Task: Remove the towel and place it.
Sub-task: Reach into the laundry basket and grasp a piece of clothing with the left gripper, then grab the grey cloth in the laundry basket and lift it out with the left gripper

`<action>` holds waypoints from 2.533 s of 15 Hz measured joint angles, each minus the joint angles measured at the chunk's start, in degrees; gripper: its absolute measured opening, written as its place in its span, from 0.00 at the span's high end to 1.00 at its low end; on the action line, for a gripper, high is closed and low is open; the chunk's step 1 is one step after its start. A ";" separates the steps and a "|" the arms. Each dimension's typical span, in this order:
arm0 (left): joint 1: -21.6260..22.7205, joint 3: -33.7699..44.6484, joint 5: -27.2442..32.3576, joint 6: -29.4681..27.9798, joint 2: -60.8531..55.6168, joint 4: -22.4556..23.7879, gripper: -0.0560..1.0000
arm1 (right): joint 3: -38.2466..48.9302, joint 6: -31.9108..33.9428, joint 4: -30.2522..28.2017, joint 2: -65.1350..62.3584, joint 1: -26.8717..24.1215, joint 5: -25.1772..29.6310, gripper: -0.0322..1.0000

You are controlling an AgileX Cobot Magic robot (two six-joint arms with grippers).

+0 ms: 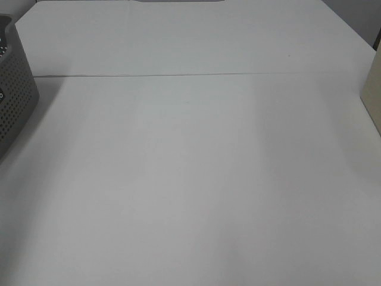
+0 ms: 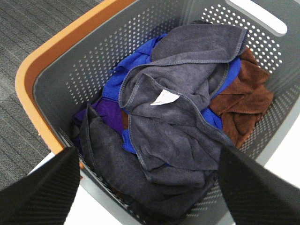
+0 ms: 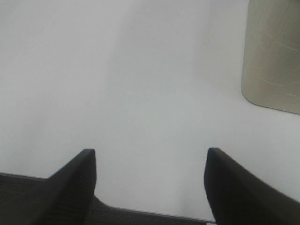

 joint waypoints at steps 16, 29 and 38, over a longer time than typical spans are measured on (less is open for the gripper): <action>16.33 -15.87 -2.06 7.96 23.09 -17.48 0.23 | 0.00 0.00 0.00 0.00 0.00 0.00 0.34; 19.08 -15.93 -19.82 -15.07 38.85 -18.62 0.26 | 0.00 0.06 0.00 0.00 0.00 0.00 0.34; 19.08 -15.93 -20.68 -20.34 44.75 -17.99 0.35 | 0.00 0.17 0.00 0.00 0.00 0.00 0.34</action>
